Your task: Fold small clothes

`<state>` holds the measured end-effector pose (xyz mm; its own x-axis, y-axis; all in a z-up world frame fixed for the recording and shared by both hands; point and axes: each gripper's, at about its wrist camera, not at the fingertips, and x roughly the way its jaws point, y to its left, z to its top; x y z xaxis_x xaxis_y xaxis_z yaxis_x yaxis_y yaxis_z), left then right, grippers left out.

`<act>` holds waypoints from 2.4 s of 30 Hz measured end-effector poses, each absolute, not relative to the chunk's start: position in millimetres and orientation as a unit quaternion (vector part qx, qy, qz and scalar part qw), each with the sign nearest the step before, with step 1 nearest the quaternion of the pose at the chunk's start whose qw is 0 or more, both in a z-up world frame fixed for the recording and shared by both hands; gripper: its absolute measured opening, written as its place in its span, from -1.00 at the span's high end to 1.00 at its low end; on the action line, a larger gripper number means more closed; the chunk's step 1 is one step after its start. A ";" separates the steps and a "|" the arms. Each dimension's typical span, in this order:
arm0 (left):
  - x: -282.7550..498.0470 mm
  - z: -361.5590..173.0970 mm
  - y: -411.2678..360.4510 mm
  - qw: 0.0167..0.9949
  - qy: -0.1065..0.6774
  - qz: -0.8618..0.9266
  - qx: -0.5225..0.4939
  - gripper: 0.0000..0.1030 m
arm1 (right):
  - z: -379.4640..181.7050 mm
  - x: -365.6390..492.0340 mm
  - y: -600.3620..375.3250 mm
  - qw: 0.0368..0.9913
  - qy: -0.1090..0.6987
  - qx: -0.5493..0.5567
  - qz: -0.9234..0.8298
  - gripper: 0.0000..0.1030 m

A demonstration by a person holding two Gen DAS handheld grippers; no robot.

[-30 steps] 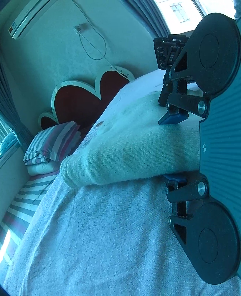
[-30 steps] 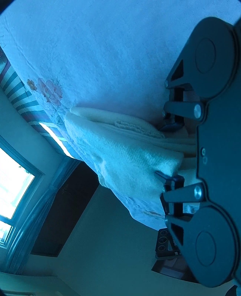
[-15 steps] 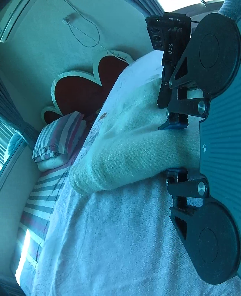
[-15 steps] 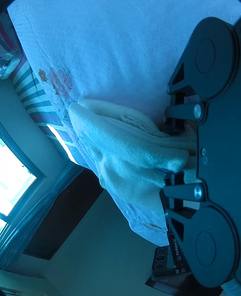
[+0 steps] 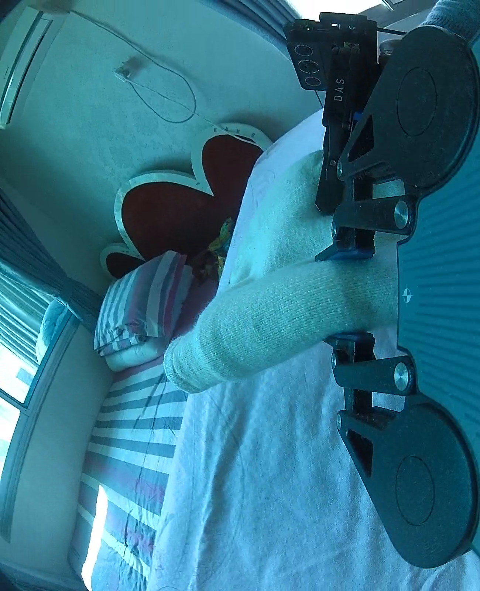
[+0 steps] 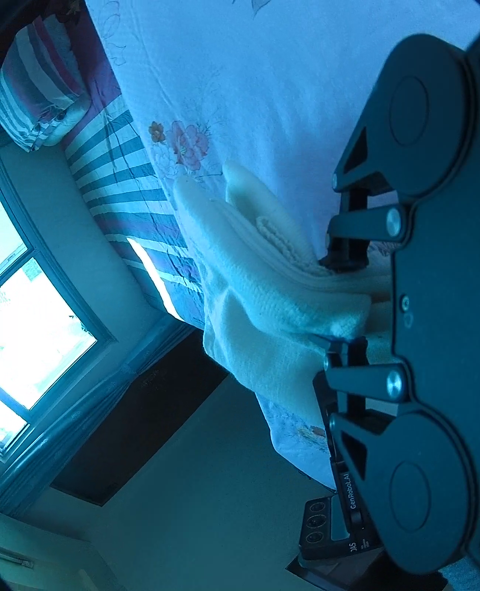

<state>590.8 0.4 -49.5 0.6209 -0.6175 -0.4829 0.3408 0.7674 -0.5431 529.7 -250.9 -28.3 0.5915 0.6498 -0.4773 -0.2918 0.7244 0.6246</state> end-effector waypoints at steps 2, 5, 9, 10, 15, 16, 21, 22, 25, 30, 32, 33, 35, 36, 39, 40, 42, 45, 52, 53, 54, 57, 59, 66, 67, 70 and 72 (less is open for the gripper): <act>585.8 -39.9 6.2 0.879 0.333 -0.278 -0.199 0.34 | -20.1 523.0 -245.5 0.859 0.354 0.248 0.273 0.42; 575.8 -26.6 18.4 0.881 0.326 -0.281 -0.195 0.34 | -8.3 516.9 -231.0 0.862 0.348 0.244 0.276 0.42; 556.1 -9.8 52.0 0.888 0.316 -0.274 -0.192 0.34 | 5.5 509.6 -199.4 0.861 0.345 0.238 0.287 0.42; 550.9 -6.3 63.4 0.889 0.314 -0.271 -0.191 0.34 | 8.0 508.8 -188.5 0.860 0.345 0.236 0.292 0.42; 527.7 -0.4 123.0 0.895 0.316 -0.250 -0.192 0.34 | 10.3 503.9 -129.0 0.852 0.350 0.233 0.312 0.42; 523.0 -1.4 136.2 0.896 0.318 -0.245 -0.192 0.34 | 8.4 503.3 -116.9 0.849 0.353 0.234 0.316 0.42; 504.5 -17.9 197.6 0.896 0.334 -0.218 -0.194 0.33 | -11.5 504.9 -54.6 0.833 0.374 0.236 0.333 0.42; 502.1 -23.3 208.1 0.895 0.339 -0.214 -0.197 0.34 | -18.4 505.4 -43.4 0.829 0.380 0.238 0.335 0.42; 500.3 -54.3 237.5 0.884 0.365 -0.193 -0.218 0.33 | -47.9 505.9 -11.8 0.811 0.408 0.260 0.330 0.42; 493.5 -122.1 273.0 0.851 0.419 -0.171 -0.268 0.26 | -104.7 504.8 15.9 0.783 0.470 0.288 0.290 0.33; 487.9 -133.1 282.7 0.840 0.411 -0.179 -0.306 0.25 | -117.0 501.1 5.8 0.771 0.466 0.330 0.283 0.29; 485.1 -133.9 282.2 0.838 0.411 -0.179 -0.310 0.25 | -118.9 500.0 0.2 0.763 0.468 0.346 0.280 0.28; 475.1 -132.0 278.5 0.839 0.415 -0.181 -0.301 0.25 | -117.2 491.9 -11.6 0.756 0.474 0.363 0.269 0.17; 468.8 -131.4 276.8 0.839 0.419 -0.186 -0.292 0.25 | -116.6 485.5 -16.1 0.750 0.480 0.367 0.268 0.17; 454.6 -139.6 272.5 0.830 0.436 -0.189 -0.292 0.25 | -130.6 465.6 -21.6 0.694 0.526 0.411 0.269 0.44; 450.9 -139.1 272.1 0.831 0.435 -0.185 -0.294 0.25 | -138.4 461.3 -24.5 0.673 0.540 0.437 0.256 0.63; 443.9 -136.5 269.6 0.828 0.443 -0.166 -0.301 0.25 | -145.7 453.6 -30.8 0.648 0.546 0.479 0.231 0.67; 419.8 -128.7 268.5 0.834 0.451 -0.146 -0.282 0.25 | -133.2 435.0 -39.5 0.673 0.548 0.454 0.202 0.71; 366.2 -117.3 251.9 0.873 0.418 -0.119 -0.221 0.25 | -97.1 376.7 -35.0 0.779 0.518 0.282 0.215 0.49; 358.6 -112.8 250.9 0.884 0.396 -0.117 -0.221 0.25 | -89.0 369.5 -31.2 0.798 0.504 0.253 0.210 0.37; 352.7 -109.8 248.5 0.893 0.378 -0.111 -0.218 0.25 | -82.2 362.7 -28.2 0.815 0.487 0.232 0.211 0.36; 339.8 -119.6 244.6 0.903 0.381 -0.076 -0.182 0.24 | -77.2 346.3 -15.2 0.844 0.447 0.178 0.237 0.29; 333.4 -116.4 239.9 0.912 0.366 -0.065 -0.170 0.24 | -84.5 356.0 9.4 0.858 0.456 0.116 0.207 0.44; 310.5 -117.7 235.3 0.920 0.353 -0.061 -0.156 0.24 | -71.4 331.4 28.0 0.876 0.395 0.052 0.272 0.53; 312.0 -121.9 234.3 0.919 0.358 -0.057 -0.154 0.24 | -73.1 337.6 29.1 0.882 0.391 0.050 0.259 0.72; 307.8 -121.9 232.3 0.923 0.350 -0.051 -0.152 0.24 | -81.1 355.5 18.3 0.906 0.388 0.053 0.162 0.90; 302.2 -120.2 231.4 0.926 0.345 -0.045 -0.148 0.24 | -85.1 358.0 0.2 0.906 0.394 0.073 0.138 0.90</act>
<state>302.2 231.4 -120.2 0.7586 -0.1849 -0.6247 -0.0197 0.9520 -0.3056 358.0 0.2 -85.1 0.6514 0.3078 -0.6935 -0.1926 0.9512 0.2412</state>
